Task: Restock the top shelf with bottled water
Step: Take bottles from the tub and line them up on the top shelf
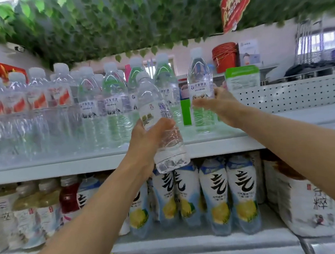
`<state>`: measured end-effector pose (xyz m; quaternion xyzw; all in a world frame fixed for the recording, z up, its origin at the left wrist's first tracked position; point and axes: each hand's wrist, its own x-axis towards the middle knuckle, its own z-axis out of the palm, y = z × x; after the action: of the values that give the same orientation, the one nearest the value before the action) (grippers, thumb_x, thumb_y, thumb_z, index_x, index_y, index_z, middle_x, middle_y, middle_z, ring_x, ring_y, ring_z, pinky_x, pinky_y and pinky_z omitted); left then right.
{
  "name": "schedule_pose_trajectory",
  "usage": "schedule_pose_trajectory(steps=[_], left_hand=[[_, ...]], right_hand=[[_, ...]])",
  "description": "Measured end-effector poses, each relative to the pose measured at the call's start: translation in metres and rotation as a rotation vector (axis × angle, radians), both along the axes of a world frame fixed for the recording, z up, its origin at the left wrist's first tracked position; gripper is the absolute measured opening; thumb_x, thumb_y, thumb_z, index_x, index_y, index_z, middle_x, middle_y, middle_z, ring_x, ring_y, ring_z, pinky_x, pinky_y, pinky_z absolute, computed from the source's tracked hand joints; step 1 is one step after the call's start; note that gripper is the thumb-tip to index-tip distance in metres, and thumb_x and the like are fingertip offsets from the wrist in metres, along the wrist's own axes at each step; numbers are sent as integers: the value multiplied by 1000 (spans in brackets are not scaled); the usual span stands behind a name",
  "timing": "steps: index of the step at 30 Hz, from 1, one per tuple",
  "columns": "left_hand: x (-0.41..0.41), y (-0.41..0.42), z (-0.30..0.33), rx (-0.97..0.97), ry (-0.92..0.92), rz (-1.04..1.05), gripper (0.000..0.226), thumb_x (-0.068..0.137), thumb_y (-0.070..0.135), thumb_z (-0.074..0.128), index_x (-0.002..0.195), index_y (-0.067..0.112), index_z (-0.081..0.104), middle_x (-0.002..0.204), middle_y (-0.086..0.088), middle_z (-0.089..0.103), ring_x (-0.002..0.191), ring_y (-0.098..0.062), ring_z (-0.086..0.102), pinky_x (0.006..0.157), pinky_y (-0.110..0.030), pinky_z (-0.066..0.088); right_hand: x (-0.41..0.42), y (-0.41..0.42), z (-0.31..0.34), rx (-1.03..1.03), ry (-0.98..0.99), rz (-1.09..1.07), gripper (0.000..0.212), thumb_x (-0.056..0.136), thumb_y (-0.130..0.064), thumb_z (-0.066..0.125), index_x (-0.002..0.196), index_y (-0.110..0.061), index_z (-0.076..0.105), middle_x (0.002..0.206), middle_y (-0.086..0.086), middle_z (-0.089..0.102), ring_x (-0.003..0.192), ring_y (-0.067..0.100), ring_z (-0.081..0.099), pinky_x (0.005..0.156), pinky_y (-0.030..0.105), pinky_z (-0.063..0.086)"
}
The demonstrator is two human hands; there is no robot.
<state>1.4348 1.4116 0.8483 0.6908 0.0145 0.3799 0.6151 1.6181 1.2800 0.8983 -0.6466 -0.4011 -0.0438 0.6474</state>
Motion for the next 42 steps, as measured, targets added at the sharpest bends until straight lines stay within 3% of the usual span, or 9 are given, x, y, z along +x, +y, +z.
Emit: schedule_pose_trajectory(steps=[6, 12, 15, 22, 26, 29, 34, 39, 42], left_hand=[[4, 2, -2, 10, -4, -7, 68, 63, 30, 76, 125, 9, 58, 106, -11, 71, 94, -26, 71, 80, -35, 57], [1, -1, -4, 11, 41, -13, 50, 79, 25, 77, 123, 17, 56, 108, -3, 71, 84, -7, 70, 62, -10, 48], [3, -3, -3, 27, 55, 7, 64, 67, 34, 79, 125, 20, 56, 110, -4, 71, 97, -16, 70, 82, -26, 49], [0, -7, -3, 21, 19, 16, 68, 60, 35, 76, 123, 18, 58, 108, -3, 72, 97, -17, 70, 87, -32, 52], [-4, -11, -4, 40, 17, 28, 75, 55, 38, 81, 123, 19, 57, 111, -4, 71, 99, -18, 70, 94, -38, 53], [-4, -14, -7, 65, -4, 45, 57, 71, 25, 83, 120, 18, 56, 109, -4, 71, 94, -16, 71, 83, -30, 55], [-3, -34, -11, 151, -14, 72, 75, 71, 27, 83, 133, 19, 43, 115, 0, 68, 98, -13, 69, 85, -32, 56], [3, -56, -6, 203, -76, 50, 63, 77, 12, 81, 126, 18, 42, 108, 4, 67, 84, 0, 68, 71, -15, 54], [5, -61, 0, 141, -43, -102, 67, 65, 23, 84, 123, 16, 53, 105, -3, 73, 93, -15, 71, 87, -35, 56]], right_hand=[[7, 11, 1, -79, -34, -86, 48, 79, -33, 79, 121, -17, 62, 109, -3, 67, 105, 17, 59, 100, 38, 43], [9, 15, 3, -110, -51, -21, 11, 88, -23, 73, 92, -23, 63, 95, -11, 62, 106, 18, 60, 107, 44, 43], [8, 23, 4, -111, -10, 0, 26, 86, -25, 74, 110, -17, 67, 104, -9, 65, 115, 22, 59, 109, 48, 41], [2, 28, 5, -176, -2, -1, 37, 86, -31, 73, 119, -14, 64, 118, 3, 68, 115, 26, 60, 108, 47, 42], [-14, 24, 4, -224, -116, -155, 31, 92, -28, 67, 116, -12, 57, 108, -1, 61, 98, 17, 59, 83, 23, 46], [-44, 13, -1, 21, -299, -361, 45, 94, -33, 62, 129, -8, 50, 103, -2, 51, 94, 12, 52, 81, 22, 41], [-97, -14, -2, -73, -283, 78, 58, 89, -59, 53, 113, -8, 67, 107, 13, 69, 92, 17, 63, 78, 34, 53], [-116, -21, 8, -182, -258, 61, 72, 73, -70, 65, 113, -10, 62, 105, 3, 67, 92, 15, 64, 81, 34, 51], [-112, -30, 19, -103, -104, 159, 50, 89, -55, 61, 116, -13, 67, 112, 12, 72, 101, 28, 69, 101, 52, 47]])
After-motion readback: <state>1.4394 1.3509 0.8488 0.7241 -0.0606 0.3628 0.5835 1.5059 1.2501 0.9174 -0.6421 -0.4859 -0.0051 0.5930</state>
